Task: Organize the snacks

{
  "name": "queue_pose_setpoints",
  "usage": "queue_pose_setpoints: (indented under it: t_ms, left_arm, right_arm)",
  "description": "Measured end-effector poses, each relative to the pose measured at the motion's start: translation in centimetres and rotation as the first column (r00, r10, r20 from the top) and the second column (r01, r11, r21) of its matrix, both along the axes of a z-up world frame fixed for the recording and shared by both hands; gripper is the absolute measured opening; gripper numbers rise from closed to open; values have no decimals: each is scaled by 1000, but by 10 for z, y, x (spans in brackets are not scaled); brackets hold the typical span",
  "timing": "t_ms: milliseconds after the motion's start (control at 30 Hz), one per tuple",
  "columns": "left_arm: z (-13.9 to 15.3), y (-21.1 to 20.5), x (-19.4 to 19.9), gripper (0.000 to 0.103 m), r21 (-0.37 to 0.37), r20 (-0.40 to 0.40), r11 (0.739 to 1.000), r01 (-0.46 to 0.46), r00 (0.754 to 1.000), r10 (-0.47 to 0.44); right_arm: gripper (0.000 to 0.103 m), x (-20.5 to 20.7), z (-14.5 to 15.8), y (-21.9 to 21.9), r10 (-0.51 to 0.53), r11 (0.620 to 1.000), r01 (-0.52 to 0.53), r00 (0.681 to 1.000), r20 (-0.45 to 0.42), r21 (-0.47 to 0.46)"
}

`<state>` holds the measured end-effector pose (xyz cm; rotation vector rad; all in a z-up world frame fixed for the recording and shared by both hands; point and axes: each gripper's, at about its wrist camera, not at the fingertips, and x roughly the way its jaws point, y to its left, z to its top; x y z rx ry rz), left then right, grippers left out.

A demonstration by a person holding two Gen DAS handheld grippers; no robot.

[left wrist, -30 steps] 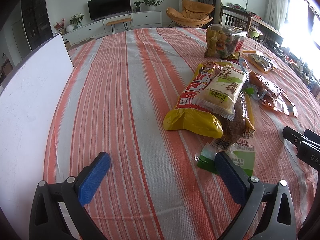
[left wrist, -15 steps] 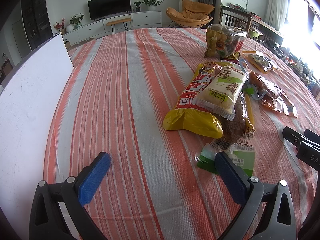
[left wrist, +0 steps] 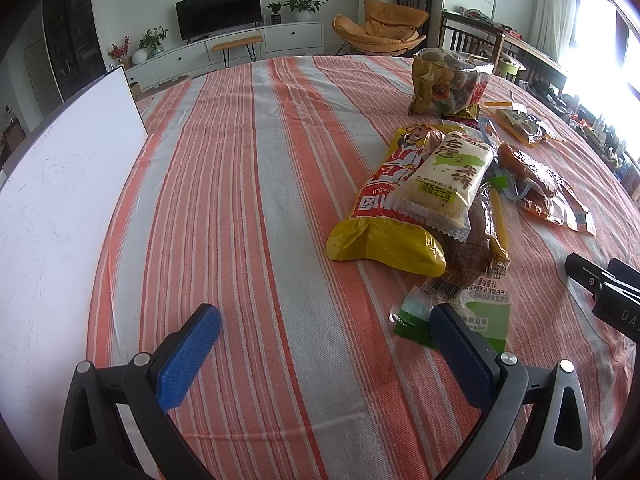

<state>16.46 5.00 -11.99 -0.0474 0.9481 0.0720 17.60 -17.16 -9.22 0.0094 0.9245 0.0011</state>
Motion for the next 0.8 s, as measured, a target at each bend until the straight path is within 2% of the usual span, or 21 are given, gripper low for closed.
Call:
queue_pose_setpoints:
  t_ms: [800]
  left_arm:
    - [0,1,0,103,0,0,1000,0,1000,0]
  right_arm:
    - [95,-1,0,1,0,1000,0,1000,0,0]
